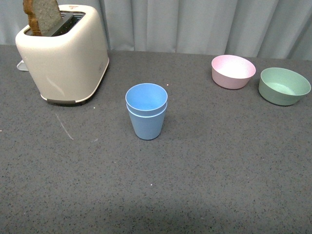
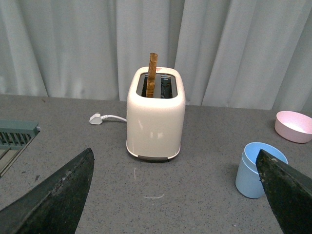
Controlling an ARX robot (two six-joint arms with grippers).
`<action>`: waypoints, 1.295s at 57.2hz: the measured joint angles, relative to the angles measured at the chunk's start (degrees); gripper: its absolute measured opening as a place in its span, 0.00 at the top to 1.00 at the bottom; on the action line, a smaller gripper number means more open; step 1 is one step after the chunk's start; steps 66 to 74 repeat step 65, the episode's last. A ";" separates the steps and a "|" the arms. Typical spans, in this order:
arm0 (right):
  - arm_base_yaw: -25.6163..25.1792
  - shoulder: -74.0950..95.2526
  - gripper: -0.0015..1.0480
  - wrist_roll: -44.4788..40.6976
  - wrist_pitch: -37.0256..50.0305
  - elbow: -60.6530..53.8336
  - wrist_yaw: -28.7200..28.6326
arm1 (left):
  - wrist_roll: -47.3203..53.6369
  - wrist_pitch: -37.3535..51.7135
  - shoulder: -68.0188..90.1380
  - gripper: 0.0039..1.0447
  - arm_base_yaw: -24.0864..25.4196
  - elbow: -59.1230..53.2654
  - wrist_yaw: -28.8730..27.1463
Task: Stack blue cups with both arms
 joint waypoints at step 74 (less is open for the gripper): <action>0.00 -8.04 0.09 -0.04 -8.15 0.00 -0.15 | 0.00 -0.02 0.00 0.06 0.00 0.00 -0.02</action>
